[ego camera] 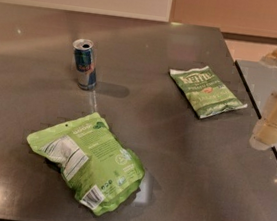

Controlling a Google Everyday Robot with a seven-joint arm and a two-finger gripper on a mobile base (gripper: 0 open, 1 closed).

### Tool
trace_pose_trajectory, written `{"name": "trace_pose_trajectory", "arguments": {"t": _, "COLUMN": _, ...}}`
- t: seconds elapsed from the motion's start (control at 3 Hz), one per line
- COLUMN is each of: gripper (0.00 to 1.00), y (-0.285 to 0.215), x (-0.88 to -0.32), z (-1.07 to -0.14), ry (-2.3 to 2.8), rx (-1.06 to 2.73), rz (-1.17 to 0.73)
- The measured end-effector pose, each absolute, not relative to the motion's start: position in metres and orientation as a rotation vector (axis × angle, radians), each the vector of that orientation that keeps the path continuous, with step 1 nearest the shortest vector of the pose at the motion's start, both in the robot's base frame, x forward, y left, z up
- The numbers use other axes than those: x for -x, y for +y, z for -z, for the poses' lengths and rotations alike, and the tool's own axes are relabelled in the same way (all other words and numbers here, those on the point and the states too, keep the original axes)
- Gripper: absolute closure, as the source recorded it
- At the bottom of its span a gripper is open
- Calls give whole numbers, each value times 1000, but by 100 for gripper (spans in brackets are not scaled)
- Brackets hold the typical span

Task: Move green jalapeno chip bag near green rice chip bag

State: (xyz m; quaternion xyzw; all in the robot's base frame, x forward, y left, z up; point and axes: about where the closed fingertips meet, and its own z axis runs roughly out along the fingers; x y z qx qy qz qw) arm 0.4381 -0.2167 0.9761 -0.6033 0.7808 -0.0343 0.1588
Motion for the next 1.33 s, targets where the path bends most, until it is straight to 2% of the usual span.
{"name": "trace_pose_trajectory", "arguments": {"t": 0.67, "gripper": 0, "y": -215, "x": -451, "z": -975, "ry": 2245, "rx": 1723, "rz": 77}}
{"name": "trace_pose_trajectory", "arguments": {"t": 1.33, "gripper": 0, "y": -221, "x": -512, "z": -951, "ry": 2292, "rx": 1642, "rz": 95}}
